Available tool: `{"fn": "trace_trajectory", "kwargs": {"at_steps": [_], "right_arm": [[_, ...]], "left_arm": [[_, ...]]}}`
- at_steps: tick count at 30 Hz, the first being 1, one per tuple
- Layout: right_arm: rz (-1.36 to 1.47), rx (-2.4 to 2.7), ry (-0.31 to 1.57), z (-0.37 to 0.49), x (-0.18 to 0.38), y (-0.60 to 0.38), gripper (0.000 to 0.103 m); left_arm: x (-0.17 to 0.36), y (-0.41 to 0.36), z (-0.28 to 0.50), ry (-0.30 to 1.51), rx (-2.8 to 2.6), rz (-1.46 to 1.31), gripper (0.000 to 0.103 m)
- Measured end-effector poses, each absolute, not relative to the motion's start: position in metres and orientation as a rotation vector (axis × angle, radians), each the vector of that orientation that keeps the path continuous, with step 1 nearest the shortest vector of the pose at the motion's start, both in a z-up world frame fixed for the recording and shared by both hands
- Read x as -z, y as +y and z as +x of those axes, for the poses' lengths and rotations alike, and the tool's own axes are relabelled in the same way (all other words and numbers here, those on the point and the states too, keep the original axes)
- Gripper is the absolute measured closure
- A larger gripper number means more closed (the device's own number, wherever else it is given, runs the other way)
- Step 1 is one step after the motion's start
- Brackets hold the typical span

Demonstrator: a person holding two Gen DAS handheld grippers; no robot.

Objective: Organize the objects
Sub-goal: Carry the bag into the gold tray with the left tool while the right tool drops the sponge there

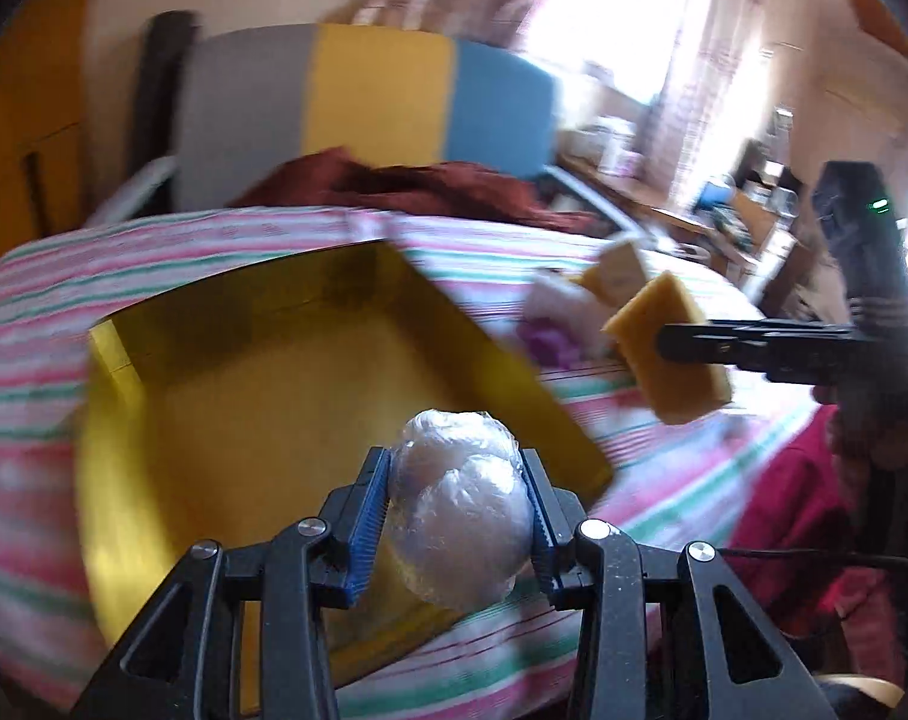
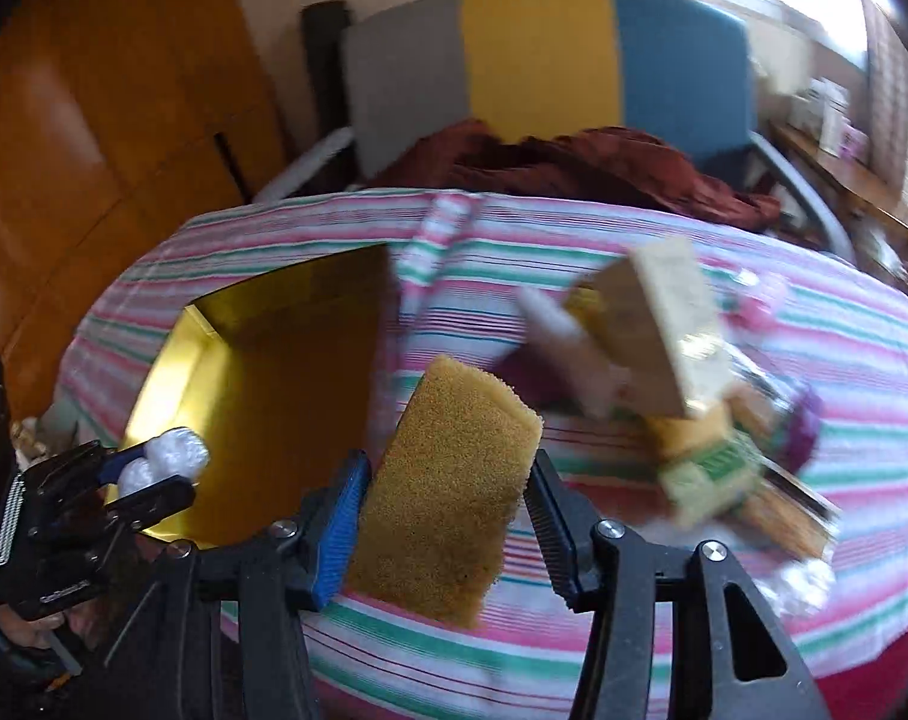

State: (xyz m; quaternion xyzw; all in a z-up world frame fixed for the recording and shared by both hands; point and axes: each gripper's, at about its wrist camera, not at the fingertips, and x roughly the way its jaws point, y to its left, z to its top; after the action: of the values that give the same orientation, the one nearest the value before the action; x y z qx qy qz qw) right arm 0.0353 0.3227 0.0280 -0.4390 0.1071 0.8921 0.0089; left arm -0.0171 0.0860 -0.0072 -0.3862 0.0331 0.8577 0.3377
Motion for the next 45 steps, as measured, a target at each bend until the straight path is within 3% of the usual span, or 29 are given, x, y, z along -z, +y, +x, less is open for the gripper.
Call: {"fn": "trace_trajectory", "kwargs": {"at_steps": [5, 8, 10, 12, 27, 45], "right_arm": [[-1.460, -2.925, 0.252, -0.007, -0.018, 0.247, 0.050], [-1.531, -2.963, 0.141, -0.024, -0.005, 0.203, 0.048], [-1.562, -2.980, 0.050, -0.028, 0.004, 0.181, 0.045], [-1.585, -2.979, -0.010, -0.028, 0.009, 0.163, 0.037], [-1.403, -2.875, -0.179, -0.004, 0.000, 0.160, 0.032], [-1.364, -2.871, -0.174, 0.001, -0.002, 0.163, 0.032]], "left_arm": [[0.029, 0.037, -0.021, 0.075, -2.374, -1.098, 0.060], [0.038, 0.018, -0.022, 0.060, -2.426, -1.147, 0.042], [0.037, 0.007, -0.020, 0.027, -2.490, -1.144, 0.022], [0.031, -0.004, -0.018, -0.005, -2.526, -1.116, 0.018], [0.013, -0.029, -0.030, -0.088, -2.654, -1.075, 0.017], [0.009, -0.019, -0.027, -0.072, -2.628, -1.083, 0.016]]}}
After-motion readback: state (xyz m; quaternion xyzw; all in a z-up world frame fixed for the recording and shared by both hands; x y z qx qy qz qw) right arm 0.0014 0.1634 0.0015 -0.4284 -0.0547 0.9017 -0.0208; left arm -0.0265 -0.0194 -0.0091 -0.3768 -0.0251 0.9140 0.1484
